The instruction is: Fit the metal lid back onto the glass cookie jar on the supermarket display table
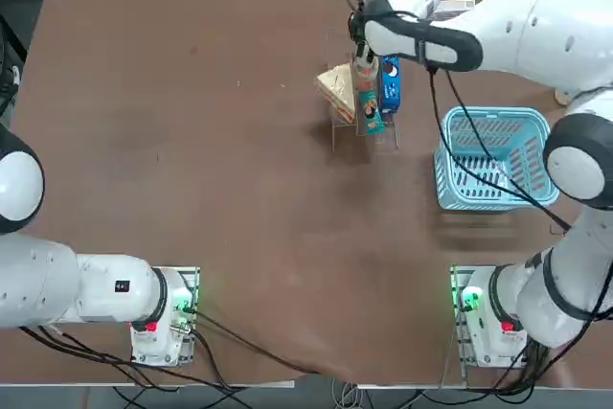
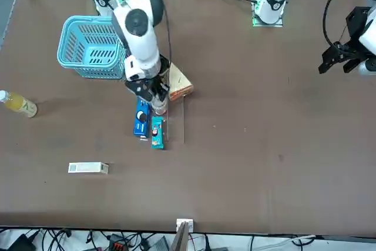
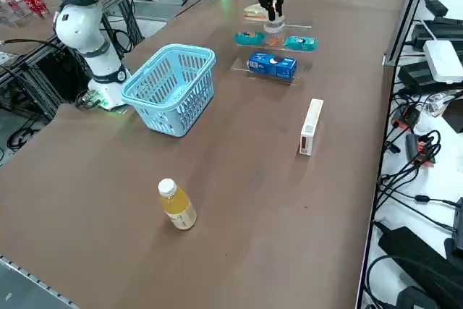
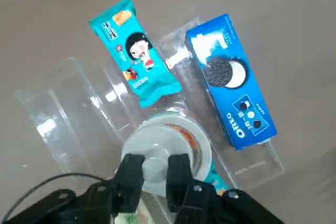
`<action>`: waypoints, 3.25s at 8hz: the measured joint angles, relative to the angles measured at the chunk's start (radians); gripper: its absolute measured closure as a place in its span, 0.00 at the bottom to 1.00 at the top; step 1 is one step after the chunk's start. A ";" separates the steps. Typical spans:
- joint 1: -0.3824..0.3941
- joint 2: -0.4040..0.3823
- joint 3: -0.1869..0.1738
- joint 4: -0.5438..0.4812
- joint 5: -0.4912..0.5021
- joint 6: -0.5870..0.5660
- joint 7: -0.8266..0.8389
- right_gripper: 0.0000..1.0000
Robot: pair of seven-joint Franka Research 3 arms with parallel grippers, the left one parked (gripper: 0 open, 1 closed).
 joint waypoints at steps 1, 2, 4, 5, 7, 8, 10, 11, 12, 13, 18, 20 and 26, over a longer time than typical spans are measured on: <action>0.000 0.008 -0.002 0.005 -0.003 0.000 0.000 0.73; 0.000 0.009 -0.004 0.007 -0.004 0.000 0.000 0.73; 0.000 0.009 -0.004 0.007 -0.005 -0.002 0.000 0.73; 0.001 0.010 -0.004 0.007 -0.005 -0.003 0.000 0.73; 0.009 0.012 -0.004 0.007 -0.005 -0.008 0.000 0.73; 0.014 0.014 -0.004 0.006 -0.005 -0.012 0.000 0.73; 0.015 0.013 -0.004 0.006 -0.005 -0.021 0.000 0.73; 0.015 0.011 -0.005 0.006 -0.005 -0.027 0.000 0.73; 0.014 0.010 -0.005 0.006 -0.005 -0.036 0.000 0.73; 0.014 0.009 -0.005 0.007 -0.005 -0.041 0.000 0.73; 0.013 0.009 -0.008 0.007 -0.005 -0.047 0.000 0.73; 0.012 0.014 -0.011 0.006 -0.005 -0.043 0.000 0.73; 0.012 0.019 -0.011 -0.001 -0.006 -0.015 0.000 0.73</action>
